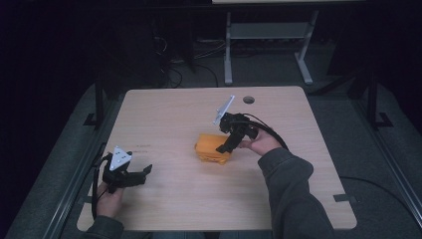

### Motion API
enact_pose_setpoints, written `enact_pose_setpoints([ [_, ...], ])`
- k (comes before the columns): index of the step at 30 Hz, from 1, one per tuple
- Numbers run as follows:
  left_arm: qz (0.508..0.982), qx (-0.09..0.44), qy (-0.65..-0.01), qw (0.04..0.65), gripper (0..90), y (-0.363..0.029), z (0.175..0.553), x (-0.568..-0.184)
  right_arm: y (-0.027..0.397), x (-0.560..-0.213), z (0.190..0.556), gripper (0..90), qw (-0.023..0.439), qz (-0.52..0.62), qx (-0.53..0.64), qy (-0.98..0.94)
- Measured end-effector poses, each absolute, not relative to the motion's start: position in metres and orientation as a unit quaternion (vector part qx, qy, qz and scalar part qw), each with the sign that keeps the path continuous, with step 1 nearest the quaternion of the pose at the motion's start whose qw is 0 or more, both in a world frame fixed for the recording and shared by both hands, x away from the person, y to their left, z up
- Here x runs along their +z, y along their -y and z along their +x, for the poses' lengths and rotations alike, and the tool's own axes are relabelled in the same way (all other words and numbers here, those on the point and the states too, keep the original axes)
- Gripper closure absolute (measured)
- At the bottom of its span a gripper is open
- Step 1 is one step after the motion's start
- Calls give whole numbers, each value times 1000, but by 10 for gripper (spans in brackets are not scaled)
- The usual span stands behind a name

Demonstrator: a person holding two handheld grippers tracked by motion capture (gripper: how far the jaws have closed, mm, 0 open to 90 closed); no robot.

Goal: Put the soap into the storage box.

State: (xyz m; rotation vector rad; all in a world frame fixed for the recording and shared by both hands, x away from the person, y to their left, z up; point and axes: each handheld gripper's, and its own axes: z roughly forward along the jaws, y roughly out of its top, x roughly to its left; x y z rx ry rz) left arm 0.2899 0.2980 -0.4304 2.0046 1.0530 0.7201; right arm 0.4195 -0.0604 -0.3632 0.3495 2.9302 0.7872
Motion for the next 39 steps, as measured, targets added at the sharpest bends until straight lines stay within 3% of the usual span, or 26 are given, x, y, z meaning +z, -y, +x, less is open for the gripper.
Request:
enact_pose_setpoints([
  [39, 783, 282, -410, 372, 141, -297, 290, -431, 102, -354, 407, 201, 58, 148, 274, -949],
])
